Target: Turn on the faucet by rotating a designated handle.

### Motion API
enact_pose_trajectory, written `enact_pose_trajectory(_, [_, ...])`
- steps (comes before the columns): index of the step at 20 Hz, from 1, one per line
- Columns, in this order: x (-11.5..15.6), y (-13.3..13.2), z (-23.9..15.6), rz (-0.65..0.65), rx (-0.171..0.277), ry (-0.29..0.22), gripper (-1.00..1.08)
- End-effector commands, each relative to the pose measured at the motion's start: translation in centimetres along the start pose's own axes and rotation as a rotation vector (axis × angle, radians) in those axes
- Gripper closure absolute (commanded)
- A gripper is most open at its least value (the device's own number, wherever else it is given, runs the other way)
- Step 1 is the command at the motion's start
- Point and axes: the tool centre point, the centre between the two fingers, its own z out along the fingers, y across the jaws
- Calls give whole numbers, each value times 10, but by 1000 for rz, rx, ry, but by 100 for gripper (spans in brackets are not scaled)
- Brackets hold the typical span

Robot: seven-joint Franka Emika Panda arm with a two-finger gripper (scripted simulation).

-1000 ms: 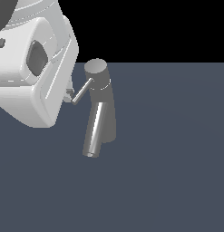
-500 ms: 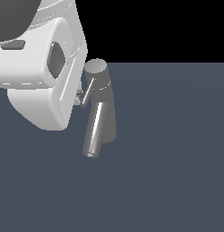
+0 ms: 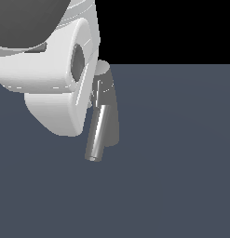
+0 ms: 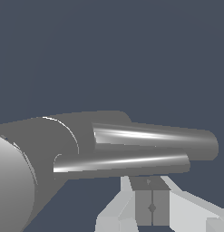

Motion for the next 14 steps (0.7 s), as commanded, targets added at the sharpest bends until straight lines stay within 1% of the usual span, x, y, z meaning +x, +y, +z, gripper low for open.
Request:
enact_pose_trajectory(1, [17,4,2,27,-10,15,108])
enact_pose_trajectory(11, [39,8,2,31,-14,18,108])
enact_pose_trajectory(12, [39,8,2,31,-14,18,108])
enact_pose_trajectory(13, [24,2,0,0,2,2,108])
enact_pose_trajectory(14, [26,0,0,1,2,2,108])
